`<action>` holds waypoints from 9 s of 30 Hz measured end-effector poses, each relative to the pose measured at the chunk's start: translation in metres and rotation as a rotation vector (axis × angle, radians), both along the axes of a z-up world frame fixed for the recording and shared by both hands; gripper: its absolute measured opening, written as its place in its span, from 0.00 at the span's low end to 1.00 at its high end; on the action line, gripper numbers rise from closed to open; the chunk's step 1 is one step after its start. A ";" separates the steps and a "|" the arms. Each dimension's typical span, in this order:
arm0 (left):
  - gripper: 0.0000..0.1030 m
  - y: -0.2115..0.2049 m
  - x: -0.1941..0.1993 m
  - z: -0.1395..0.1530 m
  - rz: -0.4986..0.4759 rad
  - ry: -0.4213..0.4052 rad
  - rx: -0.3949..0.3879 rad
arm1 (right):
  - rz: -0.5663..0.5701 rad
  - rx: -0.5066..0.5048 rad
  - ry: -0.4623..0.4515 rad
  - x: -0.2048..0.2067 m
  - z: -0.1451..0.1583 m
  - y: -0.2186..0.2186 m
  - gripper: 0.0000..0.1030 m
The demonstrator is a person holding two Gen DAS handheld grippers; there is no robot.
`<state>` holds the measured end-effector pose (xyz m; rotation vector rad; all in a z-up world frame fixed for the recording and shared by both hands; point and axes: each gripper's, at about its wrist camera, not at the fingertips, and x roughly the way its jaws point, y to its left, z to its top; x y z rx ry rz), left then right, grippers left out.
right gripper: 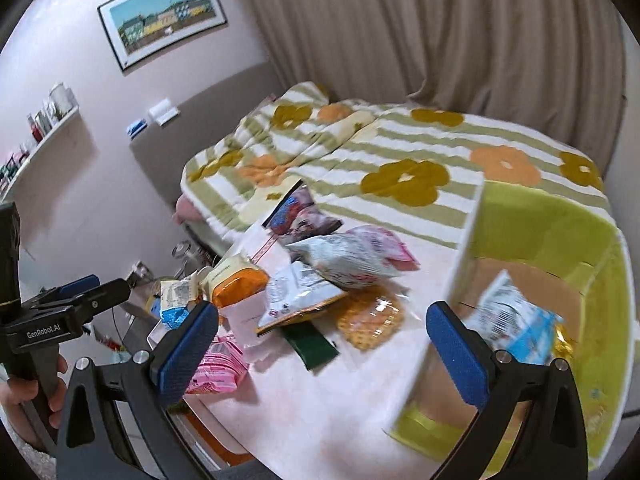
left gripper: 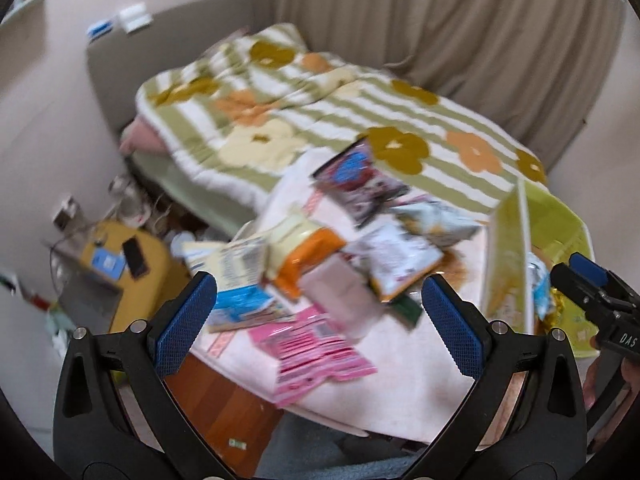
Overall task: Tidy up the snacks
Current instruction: 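Grasp the cream snack bag with left tool while right tool grasps white-green bag, then carry both bags to the yellow box and release them inside, then grasp the cream-orange bag with left tool while right tool grasps white chip bag, then carry both bags over the yellow box and open left tool to drop its bag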
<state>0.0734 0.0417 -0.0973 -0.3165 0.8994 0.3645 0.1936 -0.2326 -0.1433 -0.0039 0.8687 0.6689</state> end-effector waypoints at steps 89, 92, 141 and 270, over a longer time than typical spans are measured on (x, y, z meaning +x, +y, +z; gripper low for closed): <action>0.48 -0.127 0.137 0.056 -0.387 -0.126 -0.020 | -0.272 0.125 0.023 0.064 0.055 -0.132 0.52; 0.48 -0.173 0.165 0.051 -0.490 -0.115 -0.045 | -0.340 0.127 0.022 0.064 0.055 -0.161 0.52; 0.94 -0.242 0.258 -0.031 -0.748 0.099 -0.020 | -0.744 0.115 0.128 0.080 -0.014 -0.232 1.00; 0.60 0.009 0.141 0.019 -0.644 -0.014 -0.054 | -0.540 0.263 0.173 0.011 0.002 0.020 0.70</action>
